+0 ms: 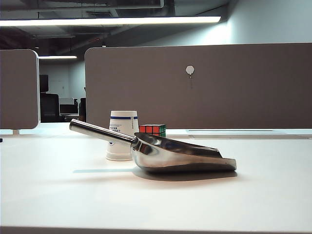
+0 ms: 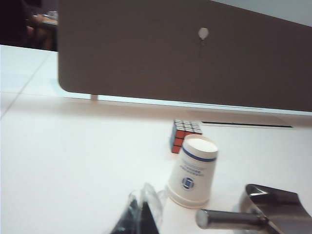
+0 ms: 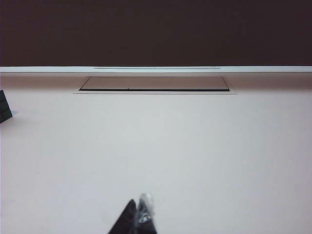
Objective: Carefully pick up the cup on the right and stack it on top of the cup on the left.
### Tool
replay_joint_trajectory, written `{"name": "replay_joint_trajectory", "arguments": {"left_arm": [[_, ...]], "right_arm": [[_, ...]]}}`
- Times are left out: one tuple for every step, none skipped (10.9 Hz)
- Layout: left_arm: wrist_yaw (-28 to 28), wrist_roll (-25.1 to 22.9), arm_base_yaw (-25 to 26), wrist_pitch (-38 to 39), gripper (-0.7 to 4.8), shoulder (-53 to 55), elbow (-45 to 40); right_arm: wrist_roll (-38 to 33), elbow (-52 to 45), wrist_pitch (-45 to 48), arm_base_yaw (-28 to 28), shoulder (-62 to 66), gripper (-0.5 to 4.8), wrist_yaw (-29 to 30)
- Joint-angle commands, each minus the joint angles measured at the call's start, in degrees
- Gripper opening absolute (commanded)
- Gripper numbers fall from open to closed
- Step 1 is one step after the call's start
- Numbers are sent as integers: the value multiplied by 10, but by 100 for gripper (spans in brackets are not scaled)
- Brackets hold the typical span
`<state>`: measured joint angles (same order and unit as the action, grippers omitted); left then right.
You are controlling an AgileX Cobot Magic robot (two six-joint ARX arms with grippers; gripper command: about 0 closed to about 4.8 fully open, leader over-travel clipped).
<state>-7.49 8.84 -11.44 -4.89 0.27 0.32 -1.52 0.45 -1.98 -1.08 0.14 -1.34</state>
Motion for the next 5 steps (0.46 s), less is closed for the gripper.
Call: {"name": "replay_joint_trajectory", "arguments": {"left_arm": [[41,0,0,-3,-5,0,1],[41,0,0,-3,-5,0,1],[40,0,0,-3,-5,0,1],[40,0,0,-3,-5,0,1],[40,0,0,-3,-5,0,1]], "right_arm": [[0,0,18,0,-1,-5,0],[0,0,21,0,-1,-5,0],[0,0,23,0,-1,-5,0],[0,0,27,0,-1,-5,0],[0,0,27,0,-1,-5,0]]}}
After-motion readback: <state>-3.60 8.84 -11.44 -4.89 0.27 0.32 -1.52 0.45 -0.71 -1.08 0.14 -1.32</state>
